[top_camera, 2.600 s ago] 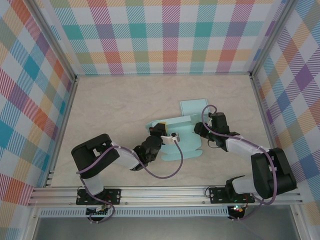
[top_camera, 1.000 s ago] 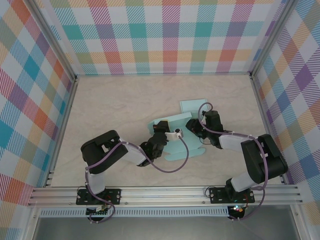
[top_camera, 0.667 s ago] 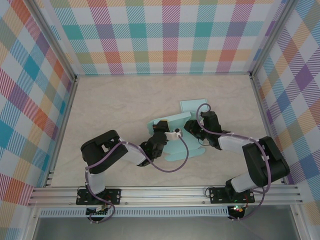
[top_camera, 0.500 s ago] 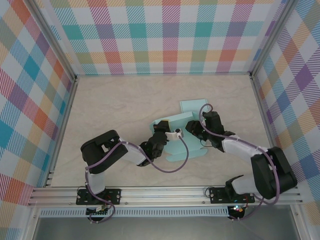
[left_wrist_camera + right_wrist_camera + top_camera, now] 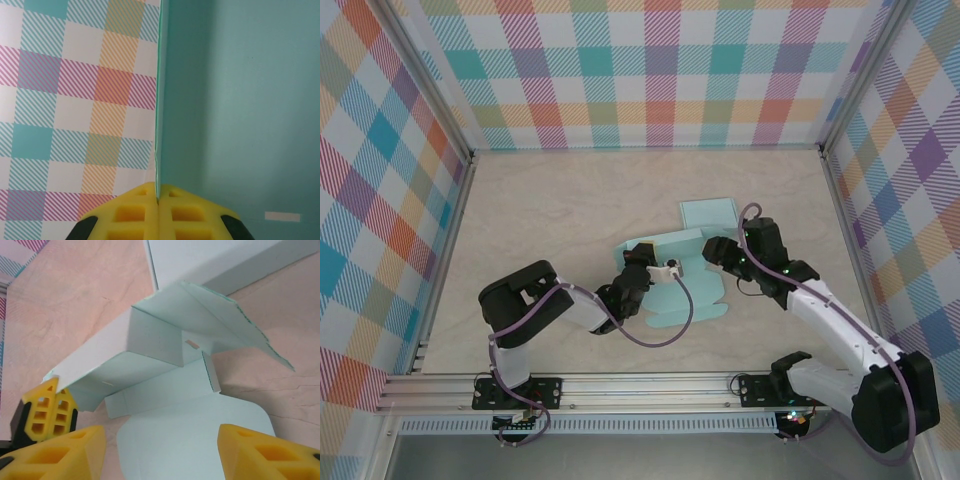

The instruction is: Fold the paper box

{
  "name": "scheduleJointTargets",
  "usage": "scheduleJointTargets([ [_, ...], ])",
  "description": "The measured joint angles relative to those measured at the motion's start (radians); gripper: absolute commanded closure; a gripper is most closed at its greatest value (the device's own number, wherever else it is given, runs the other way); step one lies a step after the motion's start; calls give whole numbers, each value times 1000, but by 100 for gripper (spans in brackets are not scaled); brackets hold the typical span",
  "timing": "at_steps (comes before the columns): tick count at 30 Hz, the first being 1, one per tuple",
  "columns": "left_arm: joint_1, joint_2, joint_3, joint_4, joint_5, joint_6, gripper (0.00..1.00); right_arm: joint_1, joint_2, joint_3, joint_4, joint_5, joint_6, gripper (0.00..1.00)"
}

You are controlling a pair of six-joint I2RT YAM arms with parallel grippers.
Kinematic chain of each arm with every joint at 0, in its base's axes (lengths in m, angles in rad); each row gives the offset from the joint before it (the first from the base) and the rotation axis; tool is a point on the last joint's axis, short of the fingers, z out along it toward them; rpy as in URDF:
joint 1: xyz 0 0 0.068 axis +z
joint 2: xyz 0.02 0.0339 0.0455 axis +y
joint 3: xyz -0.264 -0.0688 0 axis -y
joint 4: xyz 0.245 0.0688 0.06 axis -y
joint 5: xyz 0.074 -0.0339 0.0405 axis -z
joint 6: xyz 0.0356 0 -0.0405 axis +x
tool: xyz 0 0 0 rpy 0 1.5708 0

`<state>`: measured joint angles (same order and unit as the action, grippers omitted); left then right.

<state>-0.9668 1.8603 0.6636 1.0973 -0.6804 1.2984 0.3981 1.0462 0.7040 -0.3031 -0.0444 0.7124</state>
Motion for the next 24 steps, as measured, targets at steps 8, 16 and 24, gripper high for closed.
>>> scheduleJointTargets([
  [8,13,-41,-17,-24,10,3,100,-46,-63,14,-87,24,-52,0],
  [16,34,-90,-44,-31,24,-10,100,-79,-132,40,-156,57,-56,0],
  [24,48,-89,-51,-22,37,-6,100,-113,-159,46,-184,62,-71,0],
])
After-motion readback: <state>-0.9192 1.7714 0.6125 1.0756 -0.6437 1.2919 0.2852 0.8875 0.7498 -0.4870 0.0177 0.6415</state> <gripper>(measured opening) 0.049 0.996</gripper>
